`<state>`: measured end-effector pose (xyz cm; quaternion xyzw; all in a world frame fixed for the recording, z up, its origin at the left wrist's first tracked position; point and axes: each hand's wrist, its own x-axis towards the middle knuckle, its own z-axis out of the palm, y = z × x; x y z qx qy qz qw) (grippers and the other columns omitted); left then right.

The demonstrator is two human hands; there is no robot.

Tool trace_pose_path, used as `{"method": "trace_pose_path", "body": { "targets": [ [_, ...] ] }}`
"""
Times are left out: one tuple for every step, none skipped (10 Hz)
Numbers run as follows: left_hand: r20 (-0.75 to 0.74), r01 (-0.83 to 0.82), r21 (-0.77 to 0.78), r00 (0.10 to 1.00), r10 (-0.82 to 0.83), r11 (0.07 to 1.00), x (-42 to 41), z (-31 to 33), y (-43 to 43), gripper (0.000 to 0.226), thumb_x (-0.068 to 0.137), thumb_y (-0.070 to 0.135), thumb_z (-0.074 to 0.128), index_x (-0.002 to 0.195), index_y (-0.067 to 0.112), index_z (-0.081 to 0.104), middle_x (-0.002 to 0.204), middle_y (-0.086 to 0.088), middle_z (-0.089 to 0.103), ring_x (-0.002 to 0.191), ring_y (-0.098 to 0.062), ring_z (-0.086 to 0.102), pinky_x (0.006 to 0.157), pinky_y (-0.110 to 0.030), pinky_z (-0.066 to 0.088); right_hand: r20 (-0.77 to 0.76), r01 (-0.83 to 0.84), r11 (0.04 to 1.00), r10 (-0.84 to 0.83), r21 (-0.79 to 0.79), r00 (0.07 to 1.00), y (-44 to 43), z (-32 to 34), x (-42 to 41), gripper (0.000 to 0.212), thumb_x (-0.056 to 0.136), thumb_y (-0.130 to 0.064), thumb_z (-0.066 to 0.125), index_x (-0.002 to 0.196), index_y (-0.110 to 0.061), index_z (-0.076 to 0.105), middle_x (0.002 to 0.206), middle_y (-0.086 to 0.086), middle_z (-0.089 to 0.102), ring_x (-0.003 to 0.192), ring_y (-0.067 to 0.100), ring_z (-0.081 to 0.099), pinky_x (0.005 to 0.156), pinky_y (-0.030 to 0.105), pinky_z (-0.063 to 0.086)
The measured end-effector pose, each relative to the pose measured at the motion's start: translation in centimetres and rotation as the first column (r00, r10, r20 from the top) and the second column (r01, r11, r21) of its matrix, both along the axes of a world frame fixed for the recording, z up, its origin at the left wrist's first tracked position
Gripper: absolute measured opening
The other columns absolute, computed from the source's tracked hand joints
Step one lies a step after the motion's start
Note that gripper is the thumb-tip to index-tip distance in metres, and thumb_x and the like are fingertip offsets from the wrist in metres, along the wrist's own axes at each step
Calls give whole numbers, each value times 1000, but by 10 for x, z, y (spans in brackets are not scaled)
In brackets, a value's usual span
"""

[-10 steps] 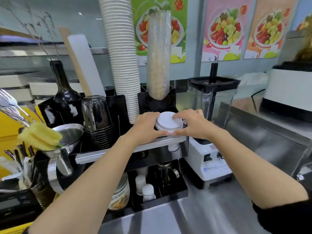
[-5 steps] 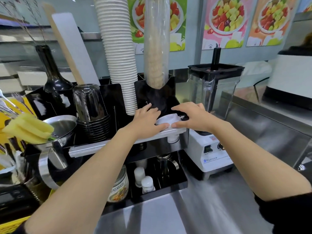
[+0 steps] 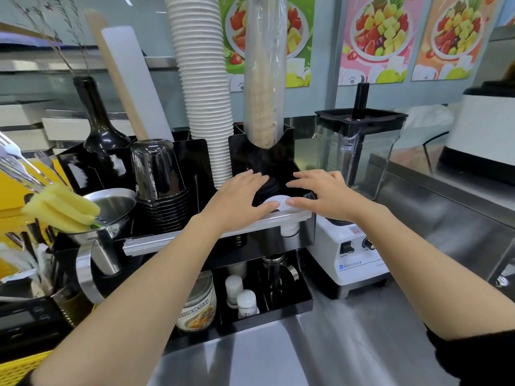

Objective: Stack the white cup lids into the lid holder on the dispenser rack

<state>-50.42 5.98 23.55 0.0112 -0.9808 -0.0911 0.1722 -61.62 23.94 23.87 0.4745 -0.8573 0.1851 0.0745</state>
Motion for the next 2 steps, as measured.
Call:
{"method": "trace_pose_path", "body": {
  "targets": [
    [-91, -46, -41, 995, 42, 998, 20, 14, -4, 70, 87, 59, 41, 143, 21, 25, 154, 0, 25, 142, -14, 13, 115, -35, 11, -24, -25, 995, 23, -92, 999, -3, 13, 16, 62, 83, -58, 46, 138, -32, 31, 149, -6, 33, 136, 10, 23, 100, 28, 6],
    [-268, -117, -115, 960, 82, 987, 44, 28, -10, 73, 84, 64, 35, 141, 19, 29, 151, -3, 32, 140, -17, 22, 114, -36, 14, -58, -70, 964, 57, -257, 997, -4, 29, 36, 69, 83, -55, 51, 141, -30, 24, 148, -5, 34, 136, 12, 25, 106, 29, 10]
  ]
}}
